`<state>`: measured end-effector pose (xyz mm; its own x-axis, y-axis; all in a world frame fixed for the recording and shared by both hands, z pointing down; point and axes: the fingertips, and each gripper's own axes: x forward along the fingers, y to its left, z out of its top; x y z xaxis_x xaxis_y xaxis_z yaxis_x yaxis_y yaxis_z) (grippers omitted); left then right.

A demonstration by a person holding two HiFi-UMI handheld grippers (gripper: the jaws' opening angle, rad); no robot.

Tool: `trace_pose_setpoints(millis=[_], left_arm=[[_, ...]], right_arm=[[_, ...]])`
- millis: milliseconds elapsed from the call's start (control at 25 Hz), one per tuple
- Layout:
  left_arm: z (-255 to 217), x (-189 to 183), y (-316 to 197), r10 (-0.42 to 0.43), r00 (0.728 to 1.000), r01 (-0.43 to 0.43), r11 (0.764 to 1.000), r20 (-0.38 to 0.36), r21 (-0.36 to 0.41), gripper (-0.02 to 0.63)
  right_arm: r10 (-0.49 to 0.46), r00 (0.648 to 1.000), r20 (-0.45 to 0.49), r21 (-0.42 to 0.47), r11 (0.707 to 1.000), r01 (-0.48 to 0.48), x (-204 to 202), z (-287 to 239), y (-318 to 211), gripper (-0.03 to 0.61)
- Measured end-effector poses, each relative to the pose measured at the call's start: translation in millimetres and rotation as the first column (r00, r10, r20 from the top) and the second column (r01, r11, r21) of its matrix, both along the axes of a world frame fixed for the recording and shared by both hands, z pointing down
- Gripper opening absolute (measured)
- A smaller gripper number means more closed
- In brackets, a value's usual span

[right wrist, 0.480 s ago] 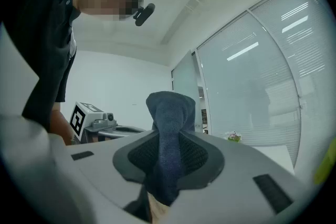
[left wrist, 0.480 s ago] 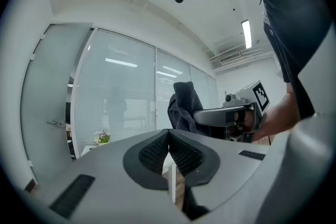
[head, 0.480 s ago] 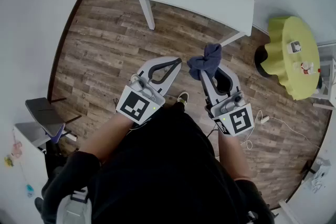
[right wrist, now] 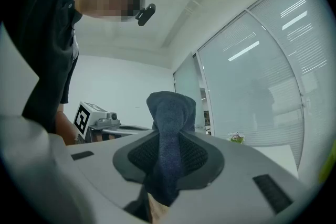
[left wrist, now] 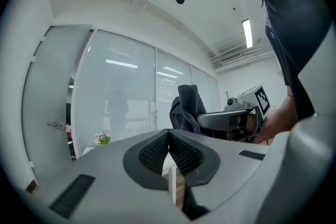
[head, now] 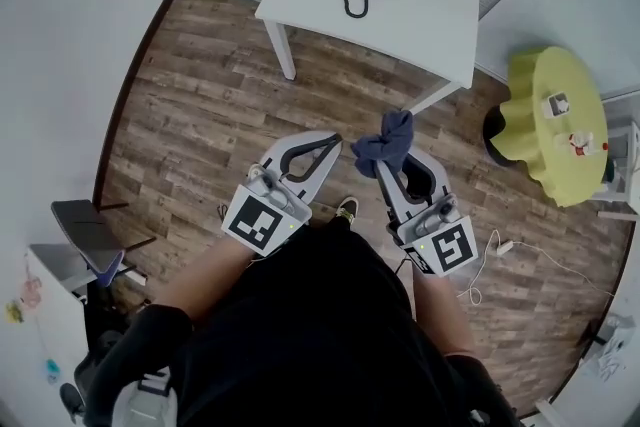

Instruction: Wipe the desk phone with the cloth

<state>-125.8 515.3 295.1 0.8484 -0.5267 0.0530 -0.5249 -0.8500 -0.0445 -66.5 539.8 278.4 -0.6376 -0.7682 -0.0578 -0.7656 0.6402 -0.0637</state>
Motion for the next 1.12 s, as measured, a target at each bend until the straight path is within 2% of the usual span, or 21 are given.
trace_pose_setpoints(millis=[360, 640, 880, 1120], left_arm=[[0, 37, -7, -0.031, 1.000, 0.031, 0.999, 0.000, -0.025, 0.011], [1, 65, -24, -0.089, 0.996, 0.089, 0.995, 0.011, -0.044, 0.011], [6, 75, -43, -0.114, 0.993, 0.115, 0.992, 0.038, -0.045, 0.011], [13, 75, -79, -0.109, 0.993, 0.111, 0.993, 0.033, -0.045, 0.011]], right_arm=[[-0.037, 0.998, -0.052, 0.007, 0.999, 0.038, 36, 1, -11, 0.101], [-0.096, 0.994, -0.047, 0.024, 0.995, 0.097, 61, 4, -24, 0.101], [-0.092, 0.995, -0.036, 0.009, 0.996, 0.092, 81, 9, -45, 0.101], [-0.082, 0.996, -0.029, -0.015, 0.997, 0.081, 85, 16, -84, 0.101]])
